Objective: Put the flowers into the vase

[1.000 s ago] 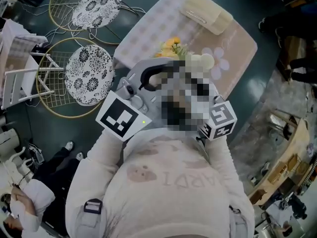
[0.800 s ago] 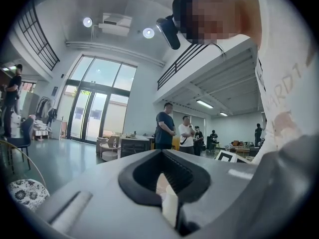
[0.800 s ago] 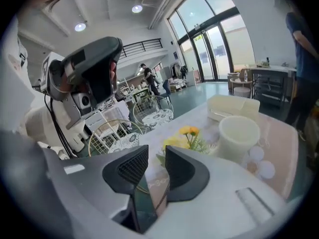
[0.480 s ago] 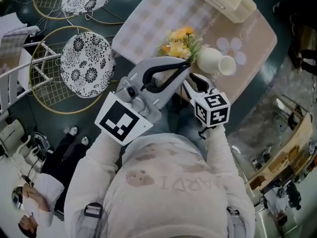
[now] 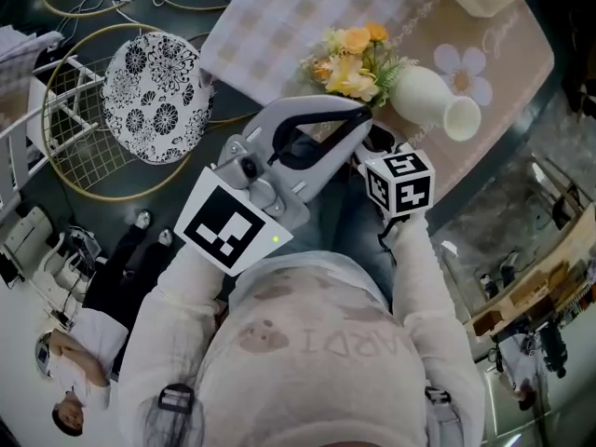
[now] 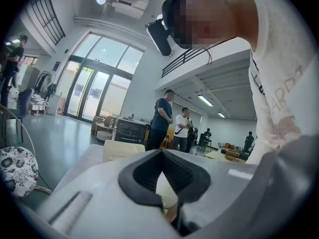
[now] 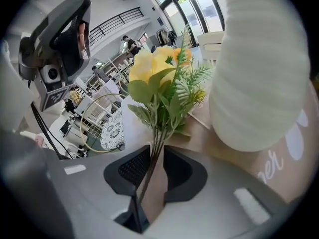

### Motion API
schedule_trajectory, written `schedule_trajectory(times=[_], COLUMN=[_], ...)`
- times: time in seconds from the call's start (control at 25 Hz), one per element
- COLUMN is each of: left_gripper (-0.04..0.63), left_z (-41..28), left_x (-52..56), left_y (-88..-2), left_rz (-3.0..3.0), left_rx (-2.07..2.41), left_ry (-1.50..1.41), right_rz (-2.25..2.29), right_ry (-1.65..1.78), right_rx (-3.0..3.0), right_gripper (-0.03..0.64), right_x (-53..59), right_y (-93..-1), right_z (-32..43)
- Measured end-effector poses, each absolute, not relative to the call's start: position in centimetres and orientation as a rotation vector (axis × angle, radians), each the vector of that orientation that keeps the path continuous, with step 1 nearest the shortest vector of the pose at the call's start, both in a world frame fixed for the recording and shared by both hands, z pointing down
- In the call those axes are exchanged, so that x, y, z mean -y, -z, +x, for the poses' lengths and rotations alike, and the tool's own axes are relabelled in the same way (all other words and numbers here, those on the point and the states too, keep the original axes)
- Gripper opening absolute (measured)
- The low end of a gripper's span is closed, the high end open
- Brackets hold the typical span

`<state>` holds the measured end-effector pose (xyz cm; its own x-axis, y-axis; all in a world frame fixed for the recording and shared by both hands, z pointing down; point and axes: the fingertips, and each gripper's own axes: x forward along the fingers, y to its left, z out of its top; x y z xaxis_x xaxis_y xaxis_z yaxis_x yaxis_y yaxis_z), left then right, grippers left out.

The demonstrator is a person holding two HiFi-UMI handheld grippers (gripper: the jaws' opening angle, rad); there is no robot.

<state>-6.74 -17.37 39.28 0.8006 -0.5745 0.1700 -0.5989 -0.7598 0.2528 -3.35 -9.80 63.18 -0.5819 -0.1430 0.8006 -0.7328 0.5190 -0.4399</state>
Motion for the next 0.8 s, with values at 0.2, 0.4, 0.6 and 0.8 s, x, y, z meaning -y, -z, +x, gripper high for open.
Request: schedule_trajectory(times=[0.2,0.4,0.6,0.8], left_gripper=[0.002,0.002,0.002,0.002], left_z=[-7.3,-7.7,-7.7,-7.9], left_x=[17.0,16.7,15.7,14.3], left_y=[-39.9,-39.1,-37.2,-33.9], left_rz=[2.686,2.693,2.711,2.747], left_rx=[0.914,0.94,0.948,0.982], left_ry=[-0.143,-0.135,-0.117,-0.062], right_rz=[0.753,0.789,0.795,0.847], right_ry=[-1.104,-1.126,-1.041,-0.947], right_rx=[2.008,2.03,2.141,2.313], right_gripper=[0.074,0.044,0.044,0.044], right_x=[9.7,9.8,10.8,13.7], right_y=[-63.8,-63.0,-59.4,-52.8], right_z=[-3.3,-3.6,-5.3,-7.0])
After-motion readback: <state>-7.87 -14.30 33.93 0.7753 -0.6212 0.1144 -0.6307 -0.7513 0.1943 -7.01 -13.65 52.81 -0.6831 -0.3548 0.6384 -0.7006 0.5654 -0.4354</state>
